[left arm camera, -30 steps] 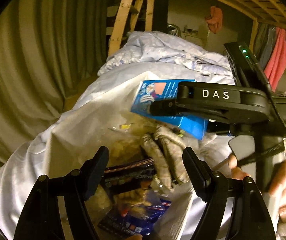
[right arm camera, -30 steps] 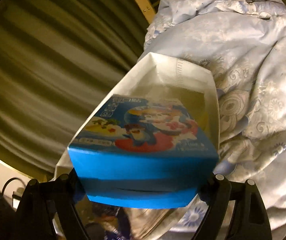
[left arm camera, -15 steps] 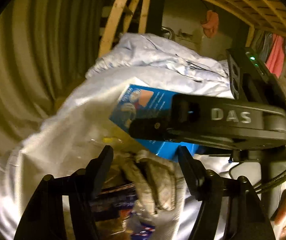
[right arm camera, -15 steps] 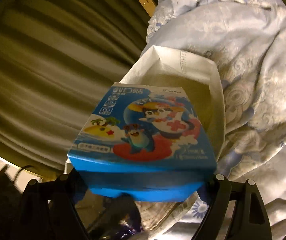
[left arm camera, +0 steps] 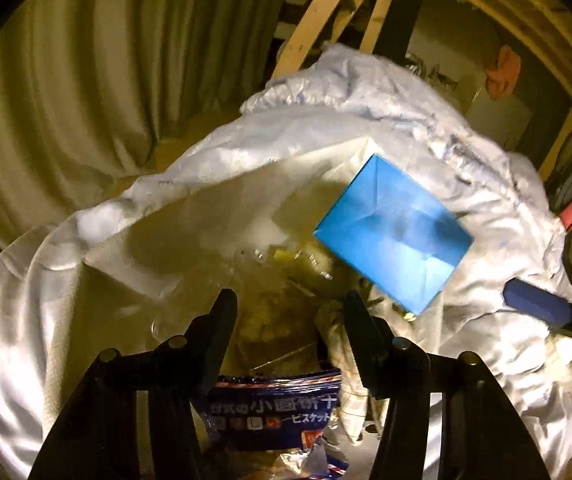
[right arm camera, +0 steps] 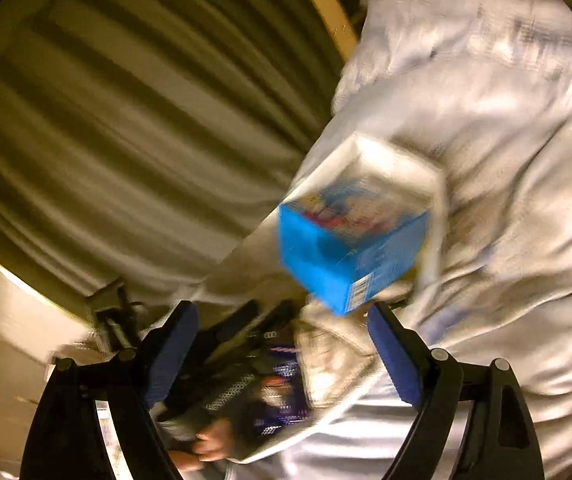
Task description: Organize objects
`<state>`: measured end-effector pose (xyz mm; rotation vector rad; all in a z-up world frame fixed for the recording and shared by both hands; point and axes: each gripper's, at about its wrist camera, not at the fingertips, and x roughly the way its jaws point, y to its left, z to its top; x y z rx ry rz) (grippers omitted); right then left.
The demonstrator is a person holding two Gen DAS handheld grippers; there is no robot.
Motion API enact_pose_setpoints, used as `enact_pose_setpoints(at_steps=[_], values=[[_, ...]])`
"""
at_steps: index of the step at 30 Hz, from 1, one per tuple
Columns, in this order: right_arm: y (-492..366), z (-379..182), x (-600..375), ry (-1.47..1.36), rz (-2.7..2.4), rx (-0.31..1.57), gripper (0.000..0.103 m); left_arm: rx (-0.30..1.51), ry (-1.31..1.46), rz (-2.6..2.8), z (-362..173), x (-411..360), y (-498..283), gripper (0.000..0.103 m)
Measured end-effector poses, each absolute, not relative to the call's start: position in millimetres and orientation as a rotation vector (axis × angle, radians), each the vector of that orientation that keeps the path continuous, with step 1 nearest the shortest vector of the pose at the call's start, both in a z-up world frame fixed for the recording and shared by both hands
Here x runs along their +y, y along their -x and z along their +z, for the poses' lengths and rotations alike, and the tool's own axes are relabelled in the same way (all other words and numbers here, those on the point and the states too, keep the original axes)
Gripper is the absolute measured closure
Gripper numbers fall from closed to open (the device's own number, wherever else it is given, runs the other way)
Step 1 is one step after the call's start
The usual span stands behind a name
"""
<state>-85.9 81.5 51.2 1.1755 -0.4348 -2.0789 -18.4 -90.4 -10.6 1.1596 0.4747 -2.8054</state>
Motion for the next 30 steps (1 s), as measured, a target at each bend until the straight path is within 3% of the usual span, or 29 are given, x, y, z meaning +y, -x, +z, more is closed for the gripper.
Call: enact_pose_setpoints(at_steps=[10,19,26,30], values=[[44.5,92.1,120.2,-1.055,-2.29,-0.305,0.016,0.29,-0.92,-3.066,28.0,-63.3,-16.2,0.043],[-72.1,133.2,181.4,-0.748,-2.503,0.035,0.016,0.052,-0.771,-3.182,59.4,-36.0,-59.4,0.039],[-117.2,78.3,223.0,-0.887,-2.579,0.356,0.016,-0.142,-0.774,-3.194,59.4,-8.2,-70.3,0.039],[-115.2,27.0,241.7,-0.971,-2.596,0.333,0.016,-0.17,-0.849,-3.228,54.4,1.3,-74.3,0.039]])
